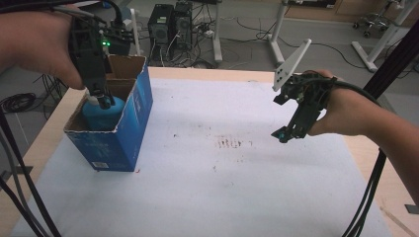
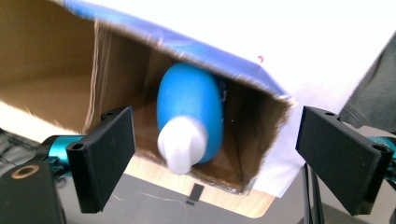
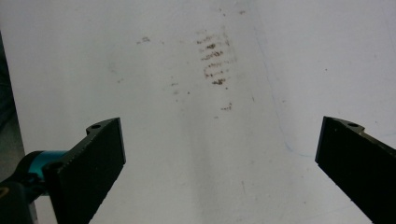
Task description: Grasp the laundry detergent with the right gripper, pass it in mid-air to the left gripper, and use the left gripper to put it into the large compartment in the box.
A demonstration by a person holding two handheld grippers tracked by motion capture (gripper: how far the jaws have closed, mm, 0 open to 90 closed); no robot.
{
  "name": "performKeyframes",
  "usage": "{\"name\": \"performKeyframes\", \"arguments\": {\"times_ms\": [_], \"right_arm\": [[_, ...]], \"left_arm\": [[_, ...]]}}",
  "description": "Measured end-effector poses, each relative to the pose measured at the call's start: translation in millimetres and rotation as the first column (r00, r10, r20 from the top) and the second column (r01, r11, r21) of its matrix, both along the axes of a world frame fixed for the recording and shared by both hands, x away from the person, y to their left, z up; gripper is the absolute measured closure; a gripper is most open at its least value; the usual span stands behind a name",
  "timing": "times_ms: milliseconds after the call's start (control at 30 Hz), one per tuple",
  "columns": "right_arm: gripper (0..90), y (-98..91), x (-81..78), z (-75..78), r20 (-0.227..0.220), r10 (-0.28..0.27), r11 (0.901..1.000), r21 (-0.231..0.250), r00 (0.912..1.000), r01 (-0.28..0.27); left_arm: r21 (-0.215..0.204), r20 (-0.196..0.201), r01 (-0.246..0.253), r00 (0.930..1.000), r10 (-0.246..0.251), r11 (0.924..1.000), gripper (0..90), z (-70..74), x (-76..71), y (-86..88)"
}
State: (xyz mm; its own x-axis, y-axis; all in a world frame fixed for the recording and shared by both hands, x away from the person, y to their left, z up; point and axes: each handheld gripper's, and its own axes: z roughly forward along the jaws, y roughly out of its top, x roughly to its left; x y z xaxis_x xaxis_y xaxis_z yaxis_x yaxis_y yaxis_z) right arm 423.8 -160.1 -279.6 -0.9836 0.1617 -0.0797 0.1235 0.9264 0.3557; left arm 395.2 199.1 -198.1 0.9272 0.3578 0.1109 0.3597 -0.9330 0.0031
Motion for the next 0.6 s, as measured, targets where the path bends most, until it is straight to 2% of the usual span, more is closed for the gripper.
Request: {"name": "performKeyframes", "arguments": {"times_ms": [100, 233, 467, 600], "right_arm": [[0.6, -0.1, 9.8, 2.6, -0.031, 0.008, 0.9992, -0.04, 0.9995, -0.009], [0.6, -0.3, 19.1, 6.2, -0.046, 0.023, 0.9969, -0.075, 0.9987, -0.026], [0.6, 1.9, 27.9, 5.8, -0.061, 0.036, 0.9931, -0.109, 0.9975, -0.043], [0.6, 2.7, 31.9, 0.8, -0.066, 0.052, 0.9859, -0.156, 0.9965, -0.061]], "left_arm": [[0.0, -0.011, 0.054, 0.9985, -0.054, 0.9985, 11.9, 5.1, -5.1, -14.7], [-0.004, -0.009, 0.11, 0.9939, -0.11, 0.9939, 8.8, 6.5, -11.6, -32.9], [-0.025, -0.027, 0.173, 0.9844, -0.174, 0.9845, 7.1, 1.8, -17.5, -55.7], [-0.024, -0.04, 0.204, 0.9779, -0.205, 0.9786, 5.9, -2.4, -19.4, -63.6]]}}
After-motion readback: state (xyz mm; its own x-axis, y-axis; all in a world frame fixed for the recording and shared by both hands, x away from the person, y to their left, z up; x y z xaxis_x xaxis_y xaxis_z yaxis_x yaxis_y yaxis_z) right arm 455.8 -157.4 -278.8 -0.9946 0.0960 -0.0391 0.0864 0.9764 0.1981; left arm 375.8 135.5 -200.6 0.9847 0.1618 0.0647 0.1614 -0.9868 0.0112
